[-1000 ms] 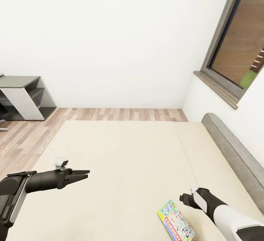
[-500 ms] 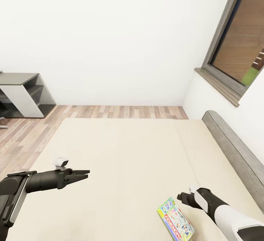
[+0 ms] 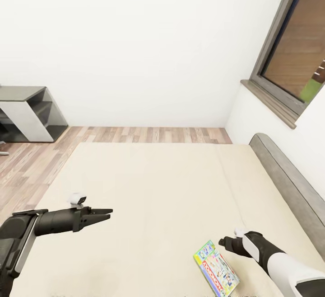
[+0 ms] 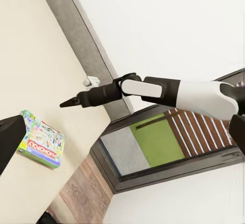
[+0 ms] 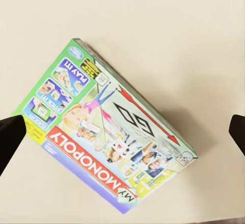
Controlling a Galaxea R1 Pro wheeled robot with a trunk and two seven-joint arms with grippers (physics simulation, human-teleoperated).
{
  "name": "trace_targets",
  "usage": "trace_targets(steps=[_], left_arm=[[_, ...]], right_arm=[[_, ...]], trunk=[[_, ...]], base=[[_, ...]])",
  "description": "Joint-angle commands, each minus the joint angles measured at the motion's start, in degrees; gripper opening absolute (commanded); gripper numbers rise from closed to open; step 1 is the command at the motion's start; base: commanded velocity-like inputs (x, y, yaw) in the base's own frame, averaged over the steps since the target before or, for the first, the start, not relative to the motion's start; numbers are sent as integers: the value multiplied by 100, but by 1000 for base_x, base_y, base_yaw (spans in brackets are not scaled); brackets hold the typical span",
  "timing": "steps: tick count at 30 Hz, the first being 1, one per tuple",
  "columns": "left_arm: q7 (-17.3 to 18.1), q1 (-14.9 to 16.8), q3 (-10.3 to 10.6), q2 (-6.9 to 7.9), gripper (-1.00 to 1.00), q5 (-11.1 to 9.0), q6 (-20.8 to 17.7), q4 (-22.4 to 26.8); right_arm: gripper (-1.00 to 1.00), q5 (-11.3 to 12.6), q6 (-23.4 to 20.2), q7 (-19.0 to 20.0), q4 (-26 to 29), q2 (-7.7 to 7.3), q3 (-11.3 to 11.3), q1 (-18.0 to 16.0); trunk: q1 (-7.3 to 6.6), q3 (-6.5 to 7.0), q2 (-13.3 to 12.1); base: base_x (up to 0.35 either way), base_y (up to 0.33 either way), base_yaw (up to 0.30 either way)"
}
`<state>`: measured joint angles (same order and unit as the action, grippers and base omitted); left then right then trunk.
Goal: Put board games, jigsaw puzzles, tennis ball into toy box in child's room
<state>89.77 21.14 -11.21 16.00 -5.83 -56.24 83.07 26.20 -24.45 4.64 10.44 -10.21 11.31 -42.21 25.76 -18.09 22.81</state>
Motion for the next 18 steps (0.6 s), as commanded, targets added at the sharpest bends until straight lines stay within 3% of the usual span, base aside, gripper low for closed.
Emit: trace_targets(steps=[1,9,18], left_arm=[[23,17,47,-67,100,3,-74,7],[23,47,386,-649,100,10,-22,8],[-46,48,549,-768,100,11,-7,0]], right_arm=[[100,26,-24,61,9,-6,49,-3],[100,19,-14,179,11,-8,56,-2],[100,24,-7,186,17,-16,48,-6]], trunk=[[3,-19,11],[3,-93,11],[3,-176,11]], base=[[0,0,0],[0,0,0],[0,0,0]])
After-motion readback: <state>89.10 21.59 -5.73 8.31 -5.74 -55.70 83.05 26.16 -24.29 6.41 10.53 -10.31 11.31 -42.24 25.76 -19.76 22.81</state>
